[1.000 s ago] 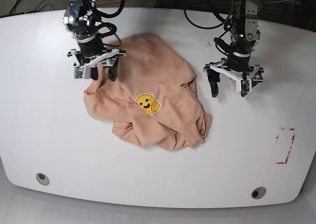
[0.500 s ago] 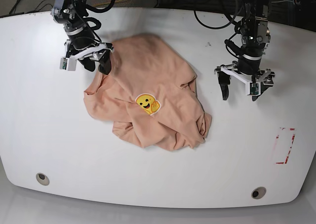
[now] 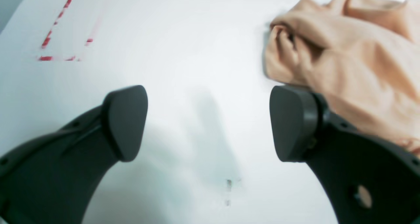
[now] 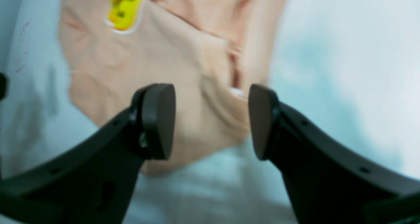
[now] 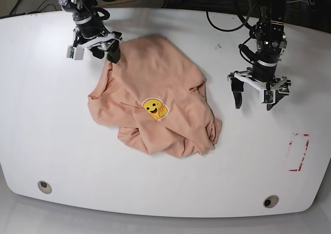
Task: Layout the t-shirt on the table in an organized manner, then fold the t-shirt properly
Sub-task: 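Grasp the shirt edge with the right gripper near the collar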
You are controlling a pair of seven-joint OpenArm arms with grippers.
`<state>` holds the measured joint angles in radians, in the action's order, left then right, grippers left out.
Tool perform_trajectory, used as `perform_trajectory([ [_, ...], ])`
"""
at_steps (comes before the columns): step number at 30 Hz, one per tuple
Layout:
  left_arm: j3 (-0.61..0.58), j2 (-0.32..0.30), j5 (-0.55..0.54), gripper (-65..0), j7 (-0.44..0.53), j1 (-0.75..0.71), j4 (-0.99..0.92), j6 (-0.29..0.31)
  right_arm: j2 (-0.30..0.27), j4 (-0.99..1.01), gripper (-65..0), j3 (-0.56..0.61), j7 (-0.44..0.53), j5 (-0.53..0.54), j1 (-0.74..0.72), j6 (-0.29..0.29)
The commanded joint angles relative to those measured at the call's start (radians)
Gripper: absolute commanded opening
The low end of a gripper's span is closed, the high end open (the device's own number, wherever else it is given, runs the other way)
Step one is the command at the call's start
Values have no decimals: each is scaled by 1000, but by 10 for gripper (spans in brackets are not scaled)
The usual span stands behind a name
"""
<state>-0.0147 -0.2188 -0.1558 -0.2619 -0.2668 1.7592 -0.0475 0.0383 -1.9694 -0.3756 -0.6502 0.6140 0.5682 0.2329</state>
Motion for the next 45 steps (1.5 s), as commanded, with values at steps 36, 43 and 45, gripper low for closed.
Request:
perform_trajectory([
  [36,46,-8,3,-90,22,7,51,5,-8,157,-306,56,-70,19,-87,16],
  [43,46,-6,3,-90,22,7,51,5,-10,158,-315,71,-70,17,-98,16],
  [45,46,-6,3,-90,22,7,51,5,-10,158,-334,71,-70,17,-98,16],
])
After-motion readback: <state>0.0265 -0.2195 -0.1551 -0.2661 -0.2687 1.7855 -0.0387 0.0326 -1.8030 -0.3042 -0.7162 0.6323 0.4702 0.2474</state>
